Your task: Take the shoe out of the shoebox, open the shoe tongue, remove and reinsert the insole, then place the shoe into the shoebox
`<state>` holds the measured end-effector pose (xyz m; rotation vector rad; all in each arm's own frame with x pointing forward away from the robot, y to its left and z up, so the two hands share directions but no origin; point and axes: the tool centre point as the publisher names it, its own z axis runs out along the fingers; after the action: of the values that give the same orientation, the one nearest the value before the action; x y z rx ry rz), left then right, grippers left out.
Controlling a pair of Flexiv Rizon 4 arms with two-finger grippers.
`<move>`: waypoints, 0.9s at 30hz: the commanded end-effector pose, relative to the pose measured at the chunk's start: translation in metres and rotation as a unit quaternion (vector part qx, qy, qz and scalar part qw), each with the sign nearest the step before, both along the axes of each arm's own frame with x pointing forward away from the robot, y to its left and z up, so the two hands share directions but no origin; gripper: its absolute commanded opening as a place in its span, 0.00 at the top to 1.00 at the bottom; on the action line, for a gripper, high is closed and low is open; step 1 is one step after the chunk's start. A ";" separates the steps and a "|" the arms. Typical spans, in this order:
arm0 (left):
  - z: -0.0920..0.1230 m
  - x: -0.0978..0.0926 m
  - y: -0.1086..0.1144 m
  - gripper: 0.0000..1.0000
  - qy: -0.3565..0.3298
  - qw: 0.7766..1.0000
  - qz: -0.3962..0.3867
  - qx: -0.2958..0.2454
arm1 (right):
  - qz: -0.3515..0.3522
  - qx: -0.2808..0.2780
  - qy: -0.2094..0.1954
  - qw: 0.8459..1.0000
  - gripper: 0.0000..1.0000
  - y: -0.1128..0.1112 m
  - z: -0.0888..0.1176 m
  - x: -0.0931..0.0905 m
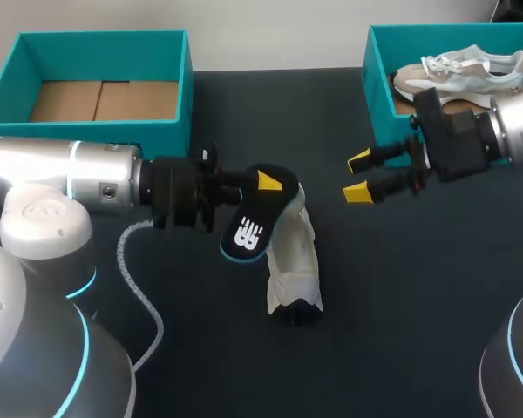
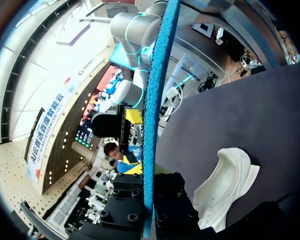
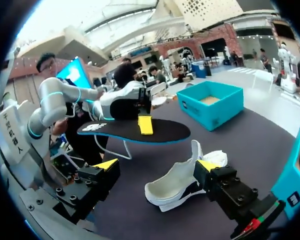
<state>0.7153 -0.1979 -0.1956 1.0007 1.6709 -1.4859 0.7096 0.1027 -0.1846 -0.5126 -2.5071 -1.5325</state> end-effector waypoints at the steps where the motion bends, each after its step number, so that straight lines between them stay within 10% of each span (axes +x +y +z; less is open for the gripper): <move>1: 0.000 -0.001 0.000 1.00 0.000 1.000 0.000 0.001 | 0.181 -0.054 -0.187 0.964 0.00 0.002 0.002 0.007; 19: 0.000 -0.001 0.000 1.00 0.000 1.000 0.000 0.001 | 0.181 -0.054 -0.187 0.964 0.00 0.002 0.002 0.007; 27: -0.024 -0.032 0.008 1.00 0.084 0.995 -0.011 -0.044 | 0.165 -0.170 -0.231 0.944 0.00 0.017 -0.019 0.016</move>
<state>0.6963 -0.1976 -0.2123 0.8972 1.7154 -1.6830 0.7253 0.1048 -0.2032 0.3051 -2.9380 -1.3242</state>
